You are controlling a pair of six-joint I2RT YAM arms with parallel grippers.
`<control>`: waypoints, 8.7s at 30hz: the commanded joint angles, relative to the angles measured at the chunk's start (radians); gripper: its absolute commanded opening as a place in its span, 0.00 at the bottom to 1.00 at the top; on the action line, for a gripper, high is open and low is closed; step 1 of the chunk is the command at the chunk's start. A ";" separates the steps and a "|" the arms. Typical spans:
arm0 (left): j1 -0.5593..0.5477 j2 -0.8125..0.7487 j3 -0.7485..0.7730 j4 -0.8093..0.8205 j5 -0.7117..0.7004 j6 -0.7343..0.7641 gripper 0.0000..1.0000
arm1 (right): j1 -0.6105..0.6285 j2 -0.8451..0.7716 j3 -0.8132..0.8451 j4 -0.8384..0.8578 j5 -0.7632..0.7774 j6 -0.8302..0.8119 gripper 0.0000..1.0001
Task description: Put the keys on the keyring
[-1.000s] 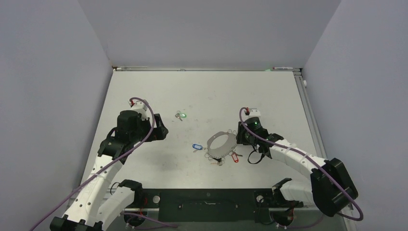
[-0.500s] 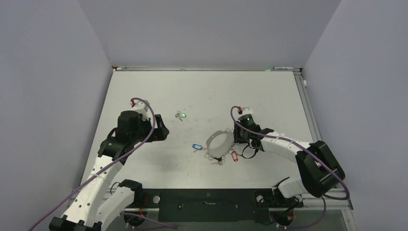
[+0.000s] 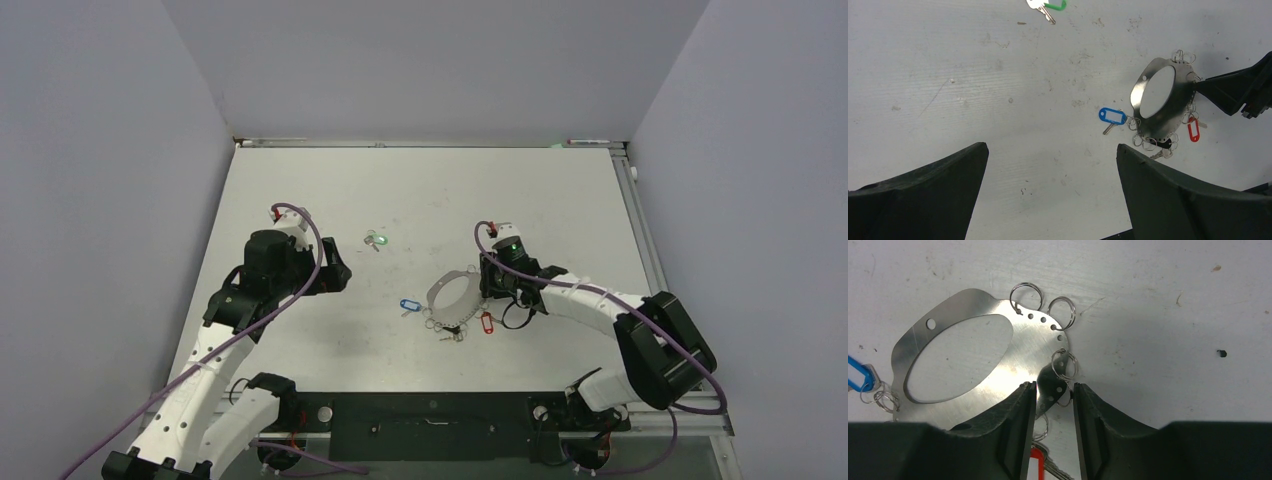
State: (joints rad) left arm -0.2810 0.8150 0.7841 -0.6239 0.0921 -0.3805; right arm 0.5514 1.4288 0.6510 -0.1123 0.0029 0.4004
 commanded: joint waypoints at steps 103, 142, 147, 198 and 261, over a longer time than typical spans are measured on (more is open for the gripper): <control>-0.005 0.007 0.036 0.051 -0.003 0.019 1.00 | -0.074 0.202 0.123 0.022 0.106 0.466 0.12; -0.665 0.012 -0.087 0.867 -0.400 0.218 0.80 | 0.037 -0.228 0.585 -0.641 0.145 0.748 0.05; -0.779 0.123 -0.152 1.124 -0.380 0.440 0.77 | 0.043 -0.237 0.659 -0.778 0.174 0.799 0.05; -0.856 0.678 -0.010 1.632 -0.211 0.968 0.22 | 0.144 -0.287 0.631 -0.795 0.179 0.952 0.05; -0.808 -0.370 -0.114 0.707 -0.055 0.493 0.00 | 0.169 -0.590 0.258 -0.026 -0.078 -0.120 0.86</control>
State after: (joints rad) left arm -1.0946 0.5472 0.6373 0.2214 0.0242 0.0353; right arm 0.7151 0.8268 0.9001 -0.2111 -0.1425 0.2913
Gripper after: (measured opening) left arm 0.006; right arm 0.850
